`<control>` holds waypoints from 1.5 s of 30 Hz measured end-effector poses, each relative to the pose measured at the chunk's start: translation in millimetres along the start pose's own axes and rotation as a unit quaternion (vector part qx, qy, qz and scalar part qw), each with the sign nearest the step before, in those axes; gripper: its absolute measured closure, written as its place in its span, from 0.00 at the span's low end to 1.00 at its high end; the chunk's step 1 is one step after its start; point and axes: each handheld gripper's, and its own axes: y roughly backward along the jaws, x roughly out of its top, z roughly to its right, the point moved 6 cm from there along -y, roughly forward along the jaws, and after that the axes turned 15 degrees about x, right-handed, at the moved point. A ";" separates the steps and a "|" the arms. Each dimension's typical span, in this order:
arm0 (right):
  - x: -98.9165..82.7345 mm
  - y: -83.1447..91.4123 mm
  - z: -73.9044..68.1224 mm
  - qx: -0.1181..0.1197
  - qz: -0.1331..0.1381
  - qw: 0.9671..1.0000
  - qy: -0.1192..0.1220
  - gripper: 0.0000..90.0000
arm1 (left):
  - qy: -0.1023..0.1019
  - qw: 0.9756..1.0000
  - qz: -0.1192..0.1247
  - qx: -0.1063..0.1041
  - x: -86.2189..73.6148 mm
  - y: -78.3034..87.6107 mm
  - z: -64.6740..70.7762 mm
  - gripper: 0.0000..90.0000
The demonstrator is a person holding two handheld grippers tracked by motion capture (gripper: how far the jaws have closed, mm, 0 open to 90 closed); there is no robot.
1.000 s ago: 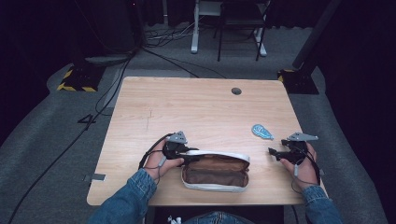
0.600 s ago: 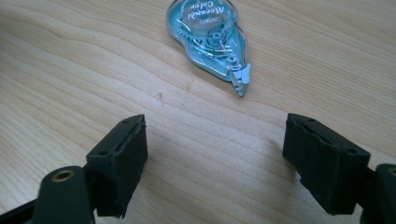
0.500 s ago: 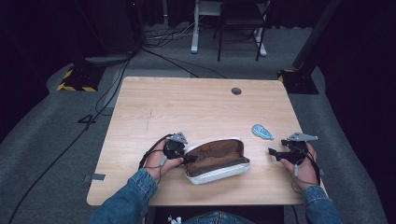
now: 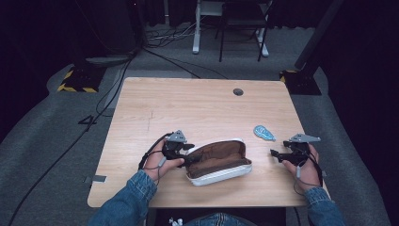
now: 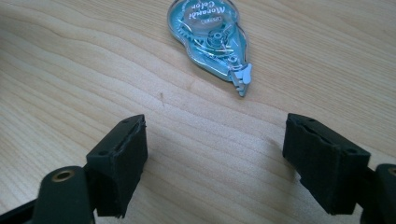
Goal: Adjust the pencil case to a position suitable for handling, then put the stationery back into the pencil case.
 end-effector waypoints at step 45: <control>18.3 14.2 -10.8 0.022 -0.016 1.000 -0.005 0.30 | -0.008 0.985 -0.085 0.153 -76.6 59.0 -55.8 0.36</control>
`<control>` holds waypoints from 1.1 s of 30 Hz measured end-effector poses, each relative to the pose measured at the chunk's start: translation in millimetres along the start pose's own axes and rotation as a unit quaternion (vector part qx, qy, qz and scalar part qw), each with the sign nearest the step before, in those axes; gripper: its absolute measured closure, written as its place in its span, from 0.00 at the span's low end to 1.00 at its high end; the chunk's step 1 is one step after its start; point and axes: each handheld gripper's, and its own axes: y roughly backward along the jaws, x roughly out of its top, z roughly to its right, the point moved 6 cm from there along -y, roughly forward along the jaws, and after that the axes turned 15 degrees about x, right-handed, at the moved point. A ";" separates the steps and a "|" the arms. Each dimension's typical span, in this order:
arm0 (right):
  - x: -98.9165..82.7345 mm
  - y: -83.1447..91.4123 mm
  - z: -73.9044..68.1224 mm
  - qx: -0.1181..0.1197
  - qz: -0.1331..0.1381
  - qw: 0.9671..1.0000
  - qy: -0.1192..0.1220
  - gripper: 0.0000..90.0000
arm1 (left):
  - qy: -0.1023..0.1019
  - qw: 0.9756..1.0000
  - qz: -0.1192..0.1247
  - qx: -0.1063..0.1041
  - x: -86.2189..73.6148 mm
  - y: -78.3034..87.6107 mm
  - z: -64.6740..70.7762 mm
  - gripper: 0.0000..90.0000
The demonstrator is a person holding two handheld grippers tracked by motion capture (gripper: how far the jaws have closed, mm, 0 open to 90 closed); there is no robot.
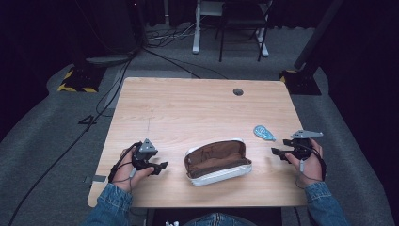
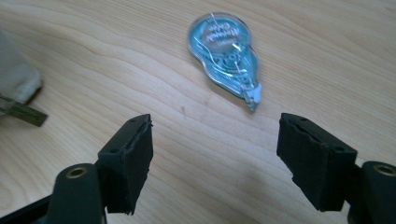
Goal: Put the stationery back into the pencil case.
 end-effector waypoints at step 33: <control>43.0 -43.9 25.0 0.013 -0.013 1.000 0.006 0.25 | 0.049 0.997 0.015 0.056 -46.1 16.1 -16.3 0.21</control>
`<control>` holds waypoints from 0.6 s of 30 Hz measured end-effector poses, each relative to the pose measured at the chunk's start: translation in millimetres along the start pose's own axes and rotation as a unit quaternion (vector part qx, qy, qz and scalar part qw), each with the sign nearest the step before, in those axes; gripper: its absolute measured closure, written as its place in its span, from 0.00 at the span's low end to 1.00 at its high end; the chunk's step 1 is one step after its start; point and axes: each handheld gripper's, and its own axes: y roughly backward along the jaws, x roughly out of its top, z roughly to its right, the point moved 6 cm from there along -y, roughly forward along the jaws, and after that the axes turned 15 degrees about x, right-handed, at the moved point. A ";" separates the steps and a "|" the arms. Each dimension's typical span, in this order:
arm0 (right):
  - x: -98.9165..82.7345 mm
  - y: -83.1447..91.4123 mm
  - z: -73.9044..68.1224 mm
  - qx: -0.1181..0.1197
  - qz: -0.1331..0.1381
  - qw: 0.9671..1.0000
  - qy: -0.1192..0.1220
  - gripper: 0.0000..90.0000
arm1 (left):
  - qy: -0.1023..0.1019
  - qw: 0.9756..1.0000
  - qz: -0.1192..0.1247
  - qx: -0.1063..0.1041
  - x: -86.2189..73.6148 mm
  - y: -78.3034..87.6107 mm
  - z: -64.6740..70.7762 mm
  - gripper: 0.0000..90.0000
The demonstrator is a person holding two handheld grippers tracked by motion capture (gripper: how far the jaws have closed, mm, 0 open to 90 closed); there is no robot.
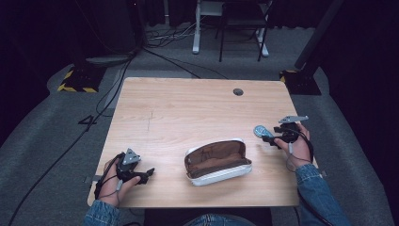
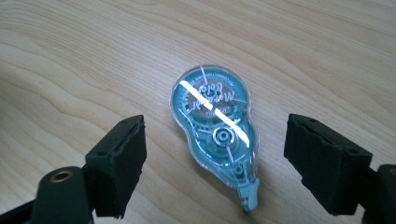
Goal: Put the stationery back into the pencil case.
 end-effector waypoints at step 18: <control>2.3 -20.2 5.5 -0.005 -0.048 0.999 0.008 0.37 | -0.001 1.000 0.001 0.004 -2.0 2.0 -0.3 0.21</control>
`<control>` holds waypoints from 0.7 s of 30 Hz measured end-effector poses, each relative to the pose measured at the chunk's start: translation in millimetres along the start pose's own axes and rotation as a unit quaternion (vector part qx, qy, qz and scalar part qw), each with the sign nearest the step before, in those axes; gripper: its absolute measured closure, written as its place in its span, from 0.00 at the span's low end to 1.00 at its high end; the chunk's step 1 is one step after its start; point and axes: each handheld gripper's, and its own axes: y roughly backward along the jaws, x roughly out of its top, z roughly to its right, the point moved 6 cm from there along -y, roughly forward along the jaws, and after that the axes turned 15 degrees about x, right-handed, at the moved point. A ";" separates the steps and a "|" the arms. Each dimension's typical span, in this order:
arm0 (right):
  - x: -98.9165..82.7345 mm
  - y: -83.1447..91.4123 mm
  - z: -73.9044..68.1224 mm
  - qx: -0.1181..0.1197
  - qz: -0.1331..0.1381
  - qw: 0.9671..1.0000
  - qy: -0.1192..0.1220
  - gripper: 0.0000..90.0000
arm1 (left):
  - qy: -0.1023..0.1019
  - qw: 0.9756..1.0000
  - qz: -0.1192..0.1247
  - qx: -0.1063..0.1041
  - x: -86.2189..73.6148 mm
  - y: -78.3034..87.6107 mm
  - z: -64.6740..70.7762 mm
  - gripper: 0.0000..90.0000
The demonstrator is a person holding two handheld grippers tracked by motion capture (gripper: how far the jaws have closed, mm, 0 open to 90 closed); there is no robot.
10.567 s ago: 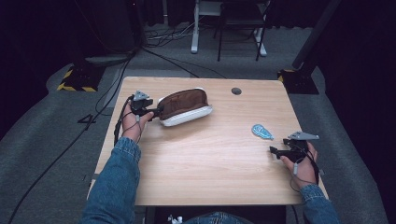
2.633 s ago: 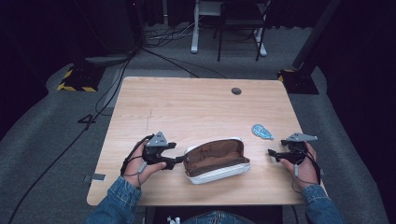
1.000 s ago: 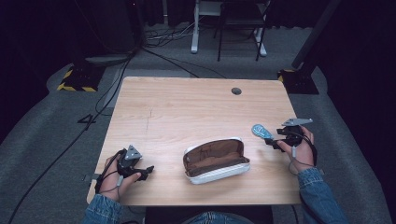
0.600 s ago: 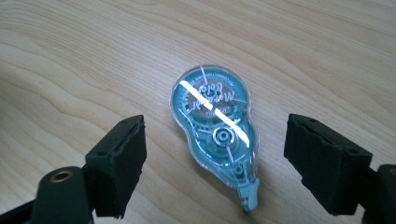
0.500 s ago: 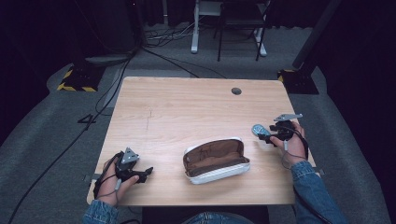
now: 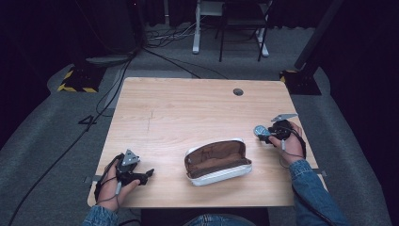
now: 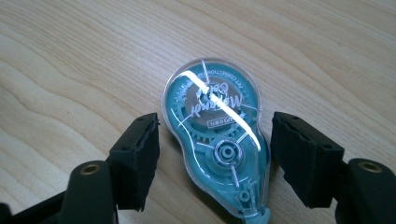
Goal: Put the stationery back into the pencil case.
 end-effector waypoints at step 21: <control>0.4 6.5 -8.0 -0.021 -0.012 0.998 -0.051 0.56 | 0.000 1.000 0.000 0.000 0.0 0.1 0.0 0.21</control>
